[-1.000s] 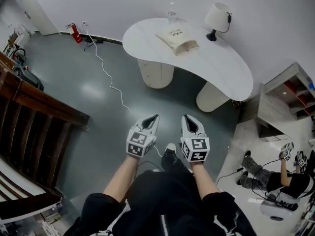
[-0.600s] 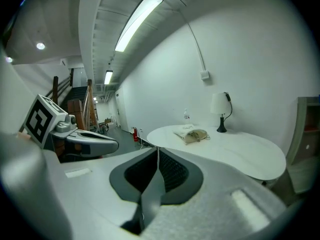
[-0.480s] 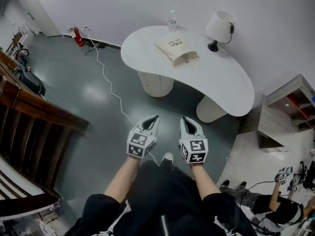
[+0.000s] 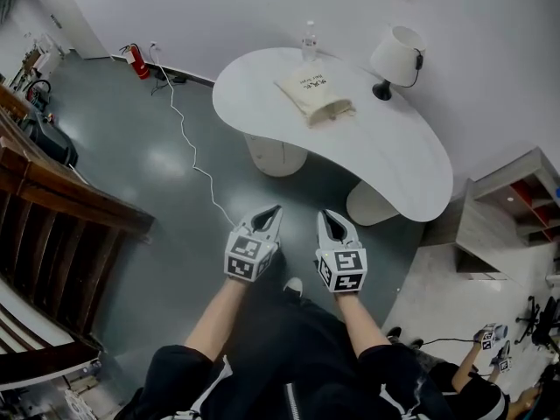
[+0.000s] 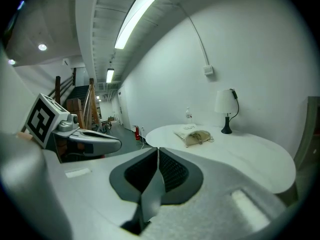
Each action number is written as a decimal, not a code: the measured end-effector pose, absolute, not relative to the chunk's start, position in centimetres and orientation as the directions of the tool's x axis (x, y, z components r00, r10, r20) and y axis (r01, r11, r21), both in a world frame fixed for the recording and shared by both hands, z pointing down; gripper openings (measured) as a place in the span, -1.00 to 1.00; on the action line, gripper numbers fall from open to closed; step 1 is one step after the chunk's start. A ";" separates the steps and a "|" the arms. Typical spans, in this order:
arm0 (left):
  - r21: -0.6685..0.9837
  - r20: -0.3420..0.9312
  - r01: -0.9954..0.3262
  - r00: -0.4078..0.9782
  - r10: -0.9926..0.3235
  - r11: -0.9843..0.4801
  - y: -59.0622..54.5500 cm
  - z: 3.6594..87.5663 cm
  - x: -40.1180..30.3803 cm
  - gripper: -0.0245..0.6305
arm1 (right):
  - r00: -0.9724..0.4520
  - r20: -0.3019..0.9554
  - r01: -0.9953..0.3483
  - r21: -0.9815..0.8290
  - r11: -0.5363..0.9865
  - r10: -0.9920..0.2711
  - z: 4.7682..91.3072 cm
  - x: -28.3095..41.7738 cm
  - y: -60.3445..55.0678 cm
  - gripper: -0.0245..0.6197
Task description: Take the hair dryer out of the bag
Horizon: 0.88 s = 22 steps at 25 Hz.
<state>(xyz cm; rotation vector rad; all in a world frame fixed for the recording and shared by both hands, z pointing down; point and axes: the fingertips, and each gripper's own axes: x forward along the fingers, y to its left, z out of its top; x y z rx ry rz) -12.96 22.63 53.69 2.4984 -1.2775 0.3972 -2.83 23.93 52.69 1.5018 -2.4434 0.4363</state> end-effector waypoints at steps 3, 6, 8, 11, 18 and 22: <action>0.146 0.370 -0.810 0.577 -0.728 -0.567 20.2 53.9 -12.7 -0.89 | -0.433 0.354 -0.900 -0.121 0.419 -0.829 52.9 -2.8 21.5 -0.90; 0.149 0.370 -0.798 0.592 -0.716 -0.584 17.0 54.1 -12.3 -0.89 | -0.418 0.352 -0.907 -0.121 0.403 -0.837 52.9 -2.7 18.4 -0.90; 0.152 0.368 -0.788 0.605 -0.706 -0.597 14.5 54.0 -12.0 -0.89 | -0.406 0.353 -0.913 -0.118 0.391 -0.843 52.8 -2.5 16.2 -0.90; 0.152 0.363 -0.766 0.631 -0.685 -0.625 10.7 53.9 -11.4 -0.89 | -0.379 0.359 -0.925 -0.109 0.364 -0.853 52.7 -2.1 12.8 -0.90; 0.173 0.370 -0.719 0.681 -0.632 -0.674 3.1 54.3 -10.7 -0.89 | -0.322 0.379 -0.946 -0.096 0.309 -0.868 52.4 -2.0 5.7 -0.90; 0.182 0.373 -0.695 0.703 -0.605 -0.696 -0.9 54.6 -10.9 -0.89 | -0.294 0.386 -0.955 -0.086 0.283 -0.874 52.3 -2.4 1.9 -0.90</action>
